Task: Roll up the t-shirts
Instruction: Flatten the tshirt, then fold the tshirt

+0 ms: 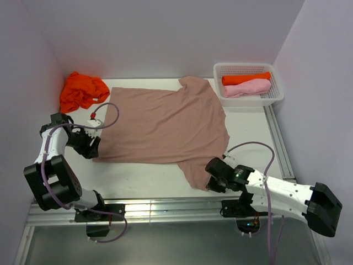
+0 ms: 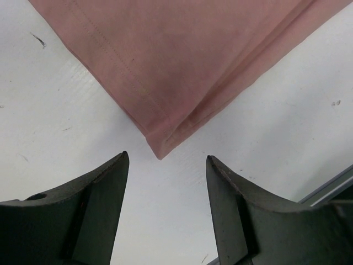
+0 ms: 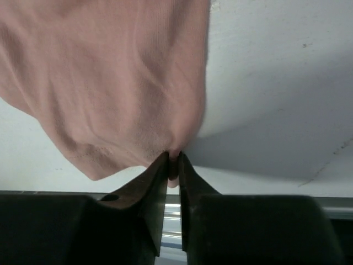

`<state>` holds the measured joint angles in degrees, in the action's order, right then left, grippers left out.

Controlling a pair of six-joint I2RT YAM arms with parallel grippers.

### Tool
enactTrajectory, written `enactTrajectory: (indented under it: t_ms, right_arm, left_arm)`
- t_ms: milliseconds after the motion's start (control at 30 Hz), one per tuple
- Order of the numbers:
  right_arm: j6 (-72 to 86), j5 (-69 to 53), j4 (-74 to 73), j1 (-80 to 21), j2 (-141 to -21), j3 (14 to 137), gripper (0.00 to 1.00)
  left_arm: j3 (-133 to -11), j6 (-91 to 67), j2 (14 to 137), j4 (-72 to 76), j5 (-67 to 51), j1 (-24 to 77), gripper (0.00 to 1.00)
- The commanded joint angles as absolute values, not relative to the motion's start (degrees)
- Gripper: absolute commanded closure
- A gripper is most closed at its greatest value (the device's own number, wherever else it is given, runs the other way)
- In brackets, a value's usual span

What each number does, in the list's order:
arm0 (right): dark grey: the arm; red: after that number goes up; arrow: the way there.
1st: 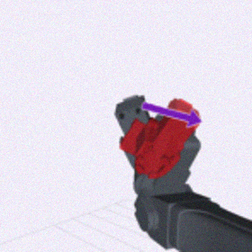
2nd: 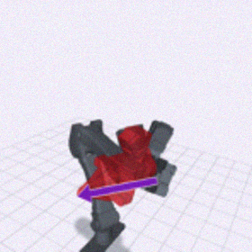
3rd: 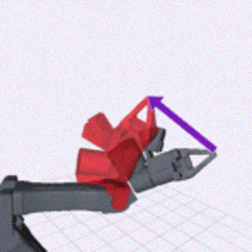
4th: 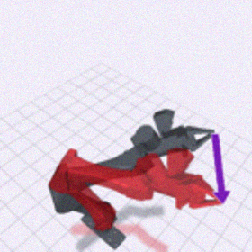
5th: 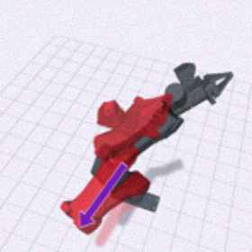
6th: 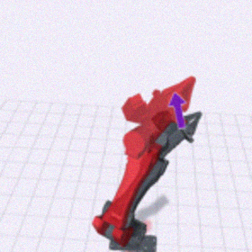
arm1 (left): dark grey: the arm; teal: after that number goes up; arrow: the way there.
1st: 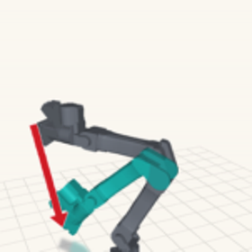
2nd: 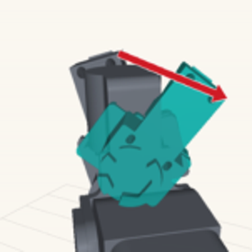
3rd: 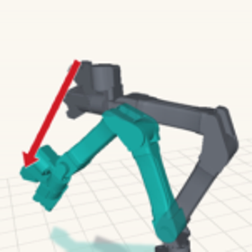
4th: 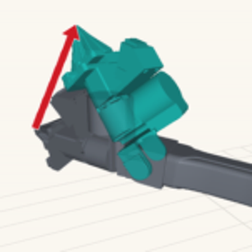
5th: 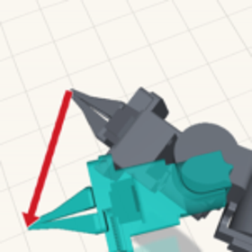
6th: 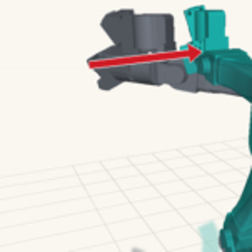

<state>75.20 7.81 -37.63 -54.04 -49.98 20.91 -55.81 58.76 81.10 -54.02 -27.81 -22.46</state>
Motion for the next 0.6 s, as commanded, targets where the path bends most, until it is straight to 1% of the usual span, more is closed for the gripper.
enactTrajectory:
  t_ms: [0, 100, 133, 200, 400, 500, 533, 567]
  right_arm:
    - [75.76, 8.96, -38.92, -54.67, -49.40, 19.95, 0.87]
    - [76.28, 10.19, -43.65, -54.67, -43.97, 21.18, 0.96]
    - [76.38, 10.98, -45.16, -54.67, -42.47, 22.05, 0.98]
    - [76.82, 11.51, -49.21, -54.67, -37.82, 22.94, 0.98]
    - [77.26, 13.71, -58.00, -54.67, -28.67, 27.85, 0.98]
    - [76.91, 14.59, -59.94, -54.67, -27.95, 30.67, 0.99]
    - [76.47, 14.76, -60.03, -54.67, -28.04, 31.89, 0.99]
    - [76.29, 15.64, -60.99, -54.67, -28.39, 32.60, 0.99]
  left_arm:
    - [-58.53, 58.80, 78.92, -55.90, -30.67, -22.32, 0.36]
    - [-59.06, 58.80, 79.19, -56.34, -30.85, -22.06, 0.38]
    - [-59.15, 58.71, 79.28, -56.42, -30.76, -21.89, 0.40]
    - [-58.98, 58.62, 79.54, -56.25, -30.67, -21.71, 0.42]
    - [-58.45, 57.48, 80.16, -55.20, -29.97, -20.39, 0.55]
    - [-58.10, 57.22, 80.33, -54.76, -29.88, -19.78, 0.62]
    - [-57.92, 57.04, 80.42, -54.67, -29.80, -19.60, 0.68]
    - [-57.66, 56.95, 80.42, -54.49, -29.53, -19.43, 0.70]
